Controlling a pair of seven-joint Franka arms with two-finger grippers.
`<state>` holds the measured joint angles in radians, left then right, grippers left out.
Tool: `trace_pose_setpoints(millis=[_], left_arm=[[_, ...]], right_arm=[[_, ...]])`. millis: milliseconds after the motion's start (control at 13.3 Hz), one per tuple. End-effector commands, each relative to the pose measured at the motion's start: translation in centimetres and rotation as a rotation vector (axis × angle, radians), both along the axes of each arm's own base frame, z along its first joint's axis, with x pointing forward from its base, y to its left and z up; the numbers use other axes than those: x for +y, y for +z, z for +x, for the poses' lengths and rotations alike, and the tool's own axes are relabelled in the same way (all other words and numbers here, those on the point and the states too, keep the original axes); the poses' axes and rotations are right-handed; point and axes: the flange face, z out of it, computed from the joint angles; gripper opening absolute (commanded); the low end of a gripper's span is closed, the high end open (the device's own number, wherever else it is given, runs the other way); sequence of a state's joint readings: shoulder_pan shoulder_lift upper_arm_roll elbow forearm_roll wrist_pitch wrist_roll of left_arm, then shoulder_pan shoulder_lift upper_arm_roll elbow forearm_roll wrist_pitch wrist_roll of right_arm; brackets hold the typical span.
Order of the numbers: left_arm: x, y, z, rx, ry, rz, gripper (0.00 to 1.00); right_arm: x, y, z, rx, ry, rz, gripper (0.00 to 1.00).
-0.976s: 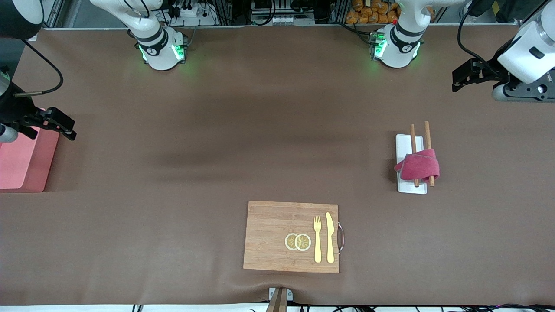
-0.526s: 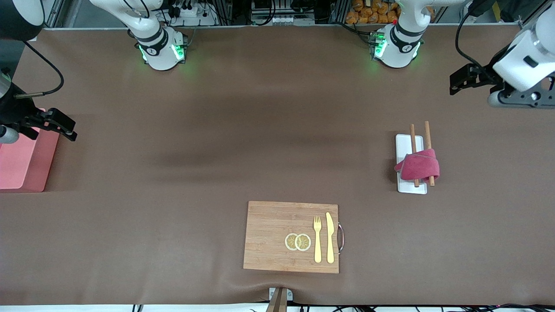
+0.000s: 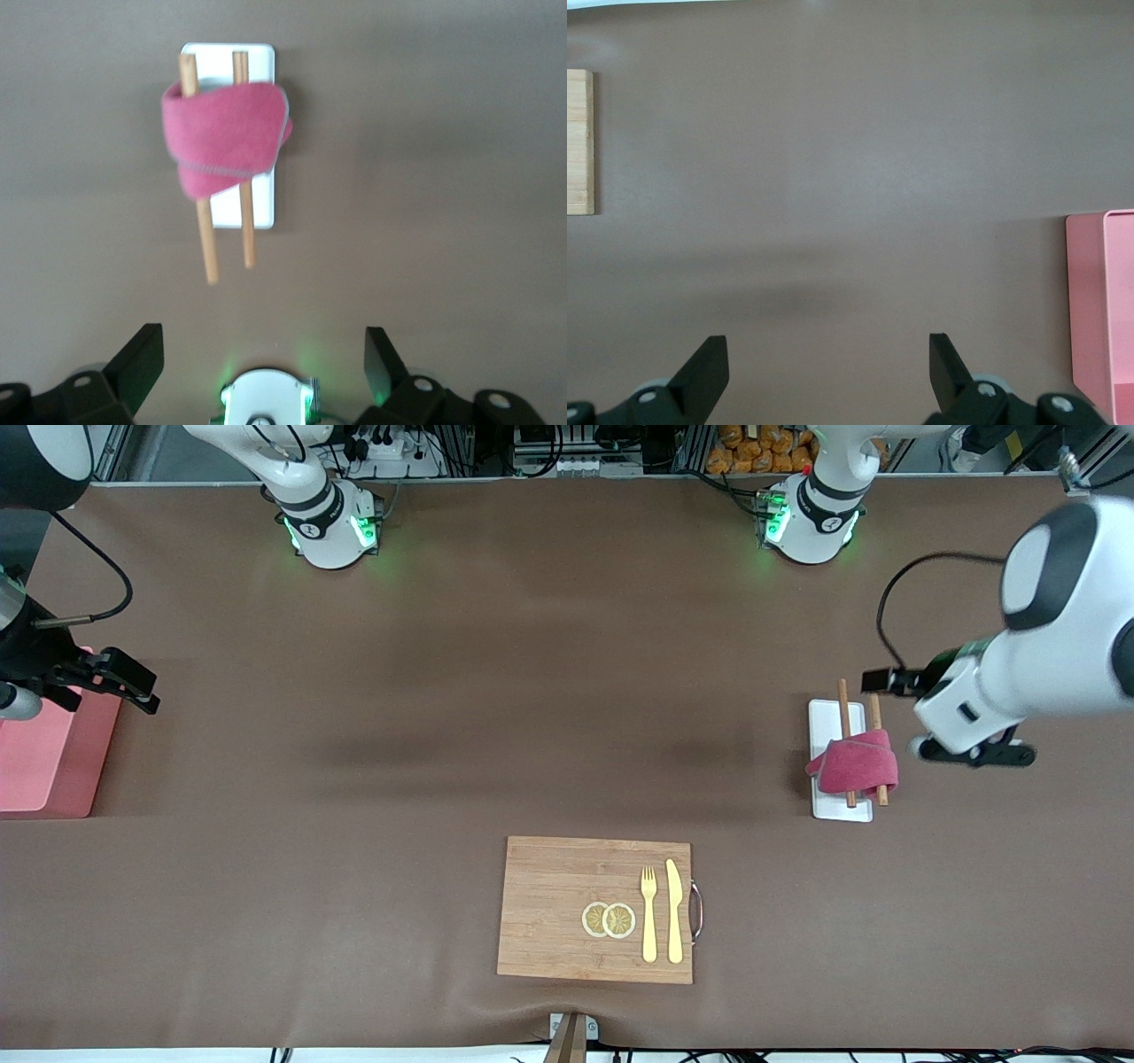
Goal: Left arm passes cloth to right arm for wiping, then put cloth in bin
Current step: 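Lower the left gripper over the pink cloth on the chopsticks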
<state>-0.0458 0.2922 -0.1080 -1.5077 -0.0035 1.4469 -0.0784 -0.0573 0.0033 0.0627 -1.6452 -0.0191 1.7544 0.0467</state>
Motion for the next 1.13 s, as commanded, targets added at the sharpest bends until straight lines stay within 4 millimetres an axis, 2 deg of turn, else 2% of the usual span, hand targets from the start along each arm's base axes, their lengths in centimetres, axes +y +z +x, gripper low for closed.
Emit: trace_pose_setpoints(millis=[0, 225, 300, 375, 526, 676, 826, 901, 976, 1051], left_arm=[[-1.7, -3.5, 1.9, -0.009, -0.051, -0.015, 1.0], [-2.1, -9.4, 3.6, 0.016, -0.288, -0.061, 1.0], [-2.7, -11.2, 3.9, 0.031, -0.325, -0.068, 1.0], [-4.2, -12.8, 3.9, 0.053, -0.371, -0.052, 1.0], [-4.2, -14.6, 4.7, 0.072, -0.447, -0.043, 1.0], [-3.2, -15.5, 5.0, 0.094, -0.547, -0.085, 1.0], [-3.0, -14.6, 5.5, 0.079, -0.643, -0.122, 1.0], [-3.0, -13.3, 5.9, 0.055, -0.67, -0.128, 1.0], [-3.1, -12.8, 6.0, 0.049, -0.693, -0.138, 1.0], [-3.1, -13.1, 6.1, 0.054, -0.708, -0.143, 1.0]], right_arm=[[-0.1, 0.2, -0.2, 0.0, -0.015, 0.04, 1.0], [-0.4, 0.3, -0.2, -0.002, -0.02, 0.04, 1.0], [-0.2, 0.2, -0.2, 0.0, -0.02, 0.041, 1.0], [-0.1, 0.2, -0.2, 0.002, -0.014, 0.04, 1.0], [0.2, 0.4, -0.2, -0.003, -0.015, 0.041, 1.0], [0.4, 0.4, -0.2, 0.0, -0.017, 0.04, 1.0], [0.6, 0.5, -0.2, 0.0, 0.005, 0.028, 1.0], [0.9, 0.9, -0.2, -0.007, -0.005, 0.028, 1.0], [1.3, 1.2, -0.2, -0.012, 0.001, 0.028, 1.0], [1.4, 1.2, -0.2, -0.012, 0.004, 0.028, 1.0]])
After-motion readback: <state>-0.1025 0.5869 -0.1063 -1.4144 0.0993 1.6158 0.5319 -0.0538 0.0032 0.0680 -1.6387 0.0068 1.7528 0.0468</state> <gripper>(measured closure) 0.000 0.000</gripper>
